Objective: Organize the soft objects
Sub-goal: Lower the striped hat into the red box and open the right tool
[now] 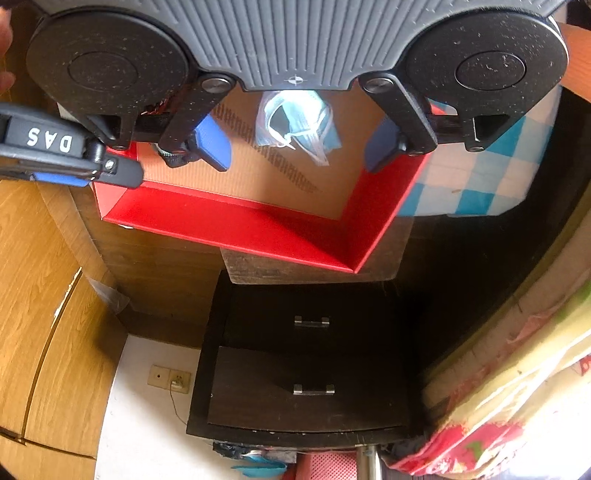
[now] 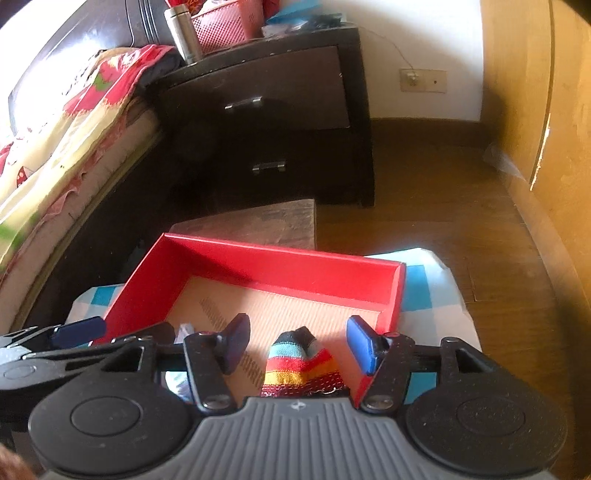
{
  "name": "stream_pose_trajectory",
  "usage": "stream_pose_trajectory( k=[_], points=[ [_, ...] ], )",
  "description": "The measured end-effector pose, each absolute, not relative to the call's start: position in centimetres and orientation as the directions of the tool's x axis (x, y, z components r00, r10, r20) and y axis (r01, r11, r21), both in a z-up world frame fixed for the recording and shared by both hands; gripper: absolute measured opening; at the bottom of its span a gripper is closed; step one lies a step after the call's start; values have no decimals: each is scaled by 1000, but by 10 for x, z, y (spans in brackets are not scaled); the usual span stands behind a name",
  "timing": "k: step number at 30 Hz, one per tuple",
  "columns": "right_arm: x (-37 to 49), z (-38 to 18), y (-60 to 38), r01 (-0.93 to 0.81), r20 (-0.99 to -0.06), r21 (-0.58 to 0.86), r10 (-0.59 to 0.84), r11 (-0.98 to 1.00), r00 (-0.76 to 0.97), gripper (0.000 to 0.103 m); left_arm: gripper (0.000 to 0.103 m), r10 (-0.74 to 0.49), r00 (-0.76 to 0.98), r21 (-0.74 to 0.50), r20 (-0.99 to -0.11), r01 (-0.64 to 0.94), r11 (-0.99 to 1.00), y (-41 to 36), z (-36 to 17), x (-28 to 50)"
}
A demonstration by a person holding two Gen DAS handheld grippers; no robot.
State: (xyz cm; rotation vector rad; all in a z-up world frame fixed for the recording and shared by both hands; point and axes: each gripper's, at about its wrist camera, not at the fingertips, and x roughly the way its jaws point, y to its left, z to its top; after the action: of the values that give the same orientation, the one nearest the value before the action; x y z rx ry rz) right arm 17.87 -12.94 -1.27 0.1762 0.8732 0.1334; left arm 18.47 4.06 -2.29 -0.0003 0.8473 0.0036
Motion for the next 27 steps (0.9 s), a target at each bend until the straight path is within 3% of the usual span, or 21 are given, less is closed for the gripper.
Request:
stream_pose_trajectory(
  k=[27],
  points=[
    [124,36,-126,-66,-716,166,166,984,678,42,86,45,710,84,-702,20,996,43,15,121]
  ],
)
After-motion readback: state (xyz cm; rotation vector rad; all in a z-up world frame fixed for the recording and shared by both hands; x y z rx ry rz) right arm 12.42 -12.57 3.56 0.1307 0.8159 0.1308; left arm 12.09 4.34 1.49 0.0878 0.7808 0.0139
